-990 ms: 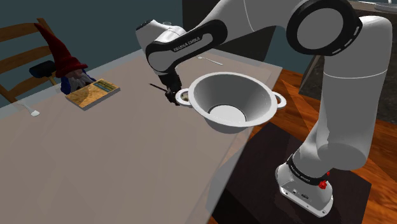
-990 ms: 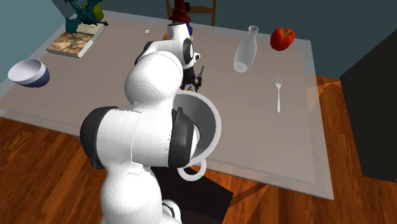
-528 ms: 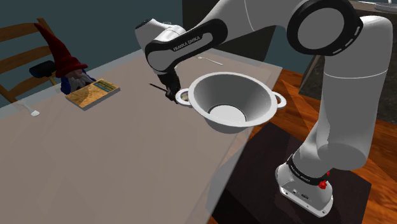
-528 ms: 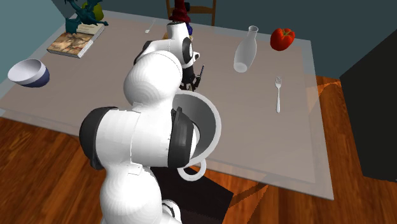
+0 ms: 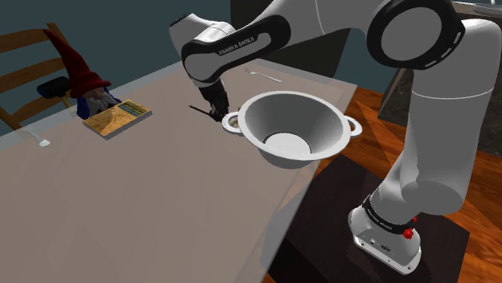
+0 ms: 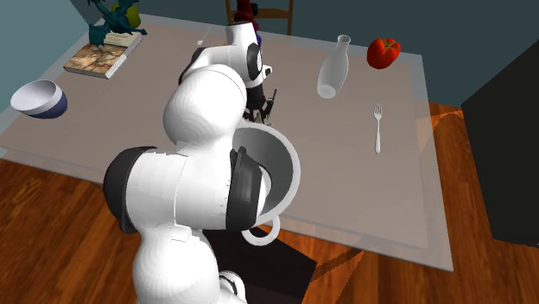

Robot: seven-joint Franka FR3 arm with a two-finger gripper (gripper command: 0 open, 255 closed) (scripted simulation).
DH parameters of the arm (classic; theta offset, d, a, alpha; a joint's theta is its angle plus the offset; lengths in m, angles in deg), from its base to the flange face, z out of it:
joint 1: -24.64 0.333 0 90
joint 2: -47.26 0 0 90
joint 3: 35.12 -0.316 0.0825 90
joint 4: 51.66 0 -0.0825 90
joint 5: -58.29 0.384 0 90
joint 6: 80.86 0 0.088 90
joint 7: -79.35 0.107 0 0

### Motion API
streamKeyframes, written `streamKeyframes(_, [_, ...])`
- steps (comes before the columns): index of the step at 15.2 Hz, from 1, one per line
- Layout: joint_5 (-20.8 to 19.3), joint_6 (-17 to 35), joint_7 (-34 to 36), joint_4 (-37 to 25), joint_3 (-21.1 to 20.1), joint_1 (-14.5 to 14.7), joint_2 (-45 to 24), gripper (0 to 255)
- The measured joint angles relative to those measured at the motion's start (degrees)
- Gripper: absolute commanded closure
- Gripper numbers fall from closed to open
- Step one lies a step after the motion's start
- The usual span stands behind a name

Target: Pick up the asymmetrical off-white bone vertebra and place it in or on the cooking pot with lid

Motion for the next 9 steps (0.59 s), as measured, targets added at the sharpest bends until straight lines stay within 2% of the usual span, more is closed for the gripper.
streamKeyframes(9, [0.4,-6.0,-1.1,-4.7,-0.1,0.1,1.4,255])
